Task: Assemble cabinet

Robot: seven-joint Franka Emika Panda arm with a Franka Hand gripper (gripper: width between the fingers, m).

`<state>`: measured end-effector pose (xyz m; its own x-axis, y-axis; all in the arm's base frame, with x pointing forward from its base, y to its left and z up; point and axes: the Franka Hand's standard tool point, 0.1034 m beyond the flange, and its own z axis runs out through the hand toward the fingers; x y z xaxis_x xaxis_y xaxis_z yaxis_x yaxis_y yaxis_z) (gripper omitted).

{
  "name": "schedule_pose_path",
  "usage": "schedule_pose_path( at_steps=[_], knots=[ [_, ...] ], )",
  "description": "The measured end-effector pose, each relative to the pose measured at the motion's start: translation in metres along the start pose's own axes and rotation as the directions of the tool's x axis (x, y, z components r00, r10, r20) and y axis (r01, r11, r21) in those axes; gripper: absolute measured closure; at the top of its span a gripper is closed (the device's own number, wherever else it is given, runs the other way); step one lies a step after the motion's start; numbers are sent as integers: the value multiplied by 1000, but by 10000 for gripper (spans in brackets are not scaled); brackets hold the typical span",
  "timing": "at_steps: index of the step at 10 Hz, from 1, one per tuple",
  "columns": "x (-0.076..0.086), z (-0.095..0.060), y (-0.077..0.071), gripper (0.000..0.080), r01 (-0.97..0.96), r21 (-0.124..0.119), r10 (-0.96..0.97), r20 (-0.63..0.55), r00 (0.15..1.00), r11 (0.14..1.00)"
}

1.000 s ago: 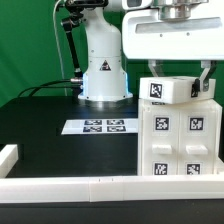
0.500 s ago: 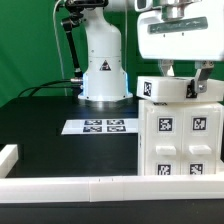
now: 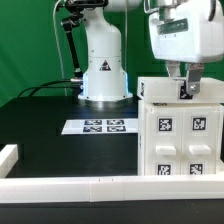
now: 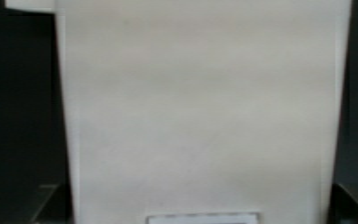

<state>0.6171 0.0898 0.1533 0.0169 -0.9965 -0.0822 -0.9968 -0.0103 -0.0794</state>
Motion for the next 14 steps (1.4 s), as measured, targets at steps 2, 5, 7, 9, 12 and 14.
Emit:
schedule_pose_path(
  at_steps=[2,5,7,9,12,14],
  knots=[
    [0,0,-1,239,-109,1,109,17,994,994],
    [1,0,-2,239,-242,-3,242,43,969,970],
    [2,0,-2,239,-323,-9,323,59,945,946],
    [-1,0,-3,141,-369,-13,369,73,927,929],
    [-6,-6,-5,9,-316,-4,315,99,944,949],
    [-12,-17,-5,2,-294,10,291,122,949,956]
  ],
)
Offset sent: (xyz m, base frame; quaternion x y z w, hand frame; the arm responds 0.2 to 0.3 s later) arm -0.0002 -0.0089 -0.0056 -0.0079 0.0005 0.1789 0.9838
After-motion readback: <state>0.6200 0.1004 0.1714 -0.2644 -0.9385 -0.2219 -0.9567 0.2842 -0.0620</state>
